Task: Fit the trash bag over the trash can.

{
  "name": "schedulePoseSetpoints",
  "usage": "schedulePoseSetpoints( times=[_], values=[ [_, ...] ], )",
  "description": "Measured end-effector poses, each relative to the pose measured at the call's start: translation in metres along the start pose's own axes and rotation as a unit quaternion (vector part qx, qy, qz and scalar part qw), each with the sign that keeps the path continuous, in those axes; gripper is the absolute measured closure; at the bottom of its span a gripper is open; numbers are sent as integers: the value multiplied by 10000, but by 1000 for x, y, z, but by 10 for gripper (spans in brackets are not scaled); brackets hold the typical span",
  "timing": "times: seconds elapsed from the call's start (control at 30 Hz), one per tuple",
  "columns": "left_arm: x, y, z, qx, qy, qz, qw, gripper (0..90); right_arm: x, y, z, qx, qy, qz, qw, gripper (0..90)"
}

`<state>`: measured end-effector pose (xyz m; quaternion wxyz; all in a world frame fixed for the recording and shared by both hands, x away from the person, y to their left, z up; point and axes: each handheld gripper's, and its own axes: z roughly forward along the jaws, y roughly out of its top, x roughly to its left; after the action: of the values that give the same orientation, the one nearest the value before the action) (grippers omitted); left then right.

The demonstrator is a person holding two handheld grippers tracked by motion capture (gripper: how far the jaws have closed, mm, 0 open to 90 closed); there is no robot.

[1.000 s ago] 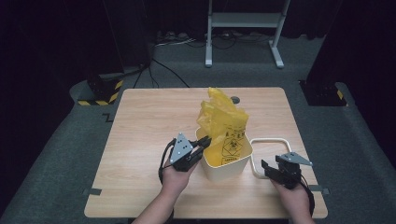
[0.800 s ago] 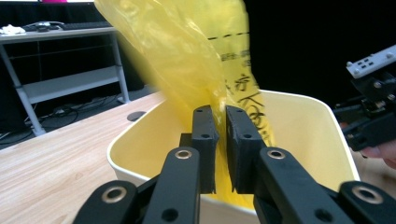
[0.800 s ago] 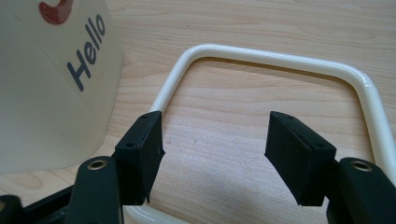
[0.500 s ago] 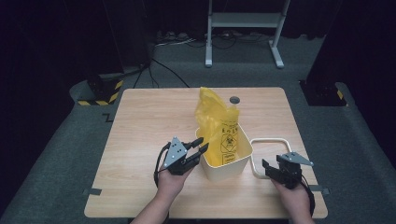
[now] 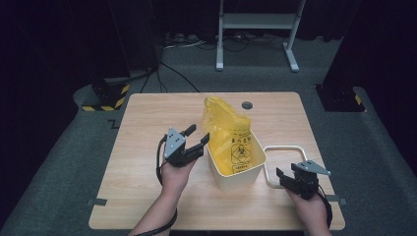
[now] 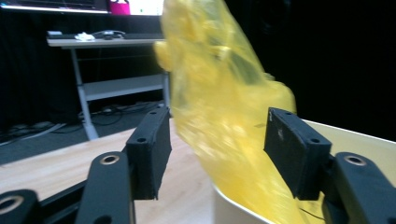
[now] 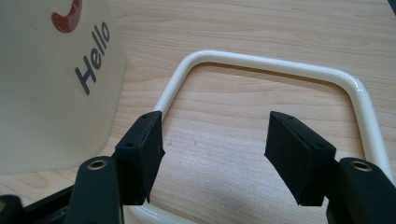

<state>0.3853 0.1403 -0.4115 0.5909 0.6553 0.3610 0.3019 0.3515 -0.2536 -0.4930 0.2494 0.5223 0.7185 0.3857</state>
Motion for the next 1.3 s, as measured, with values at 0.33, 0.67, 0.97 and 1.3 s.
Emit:
schedulePoseSetpoints(
  times=[0.33, 0.67, 0.97, 1.3],
  values=[
    [9, 15, 30, 31, 59, -167, 9998, 448, -2, 1, -3, -35, 28, 40, 10000, 368],
    [6, 11, 38, 180, -307, -373, 9987, 806, -4, 1, -4, -67, 41, 41, 10000, 370],
    [-8, 17, 27, -46, -461, -224, 9987, 892, -2, 1, -4, -75, 45, 39, 10000, 372],
    [-34, 19, -6, -241, -697, 1, 9973, 892, -1, 3, -5, -141, -3, 12, 9999, 377]
  ],
)
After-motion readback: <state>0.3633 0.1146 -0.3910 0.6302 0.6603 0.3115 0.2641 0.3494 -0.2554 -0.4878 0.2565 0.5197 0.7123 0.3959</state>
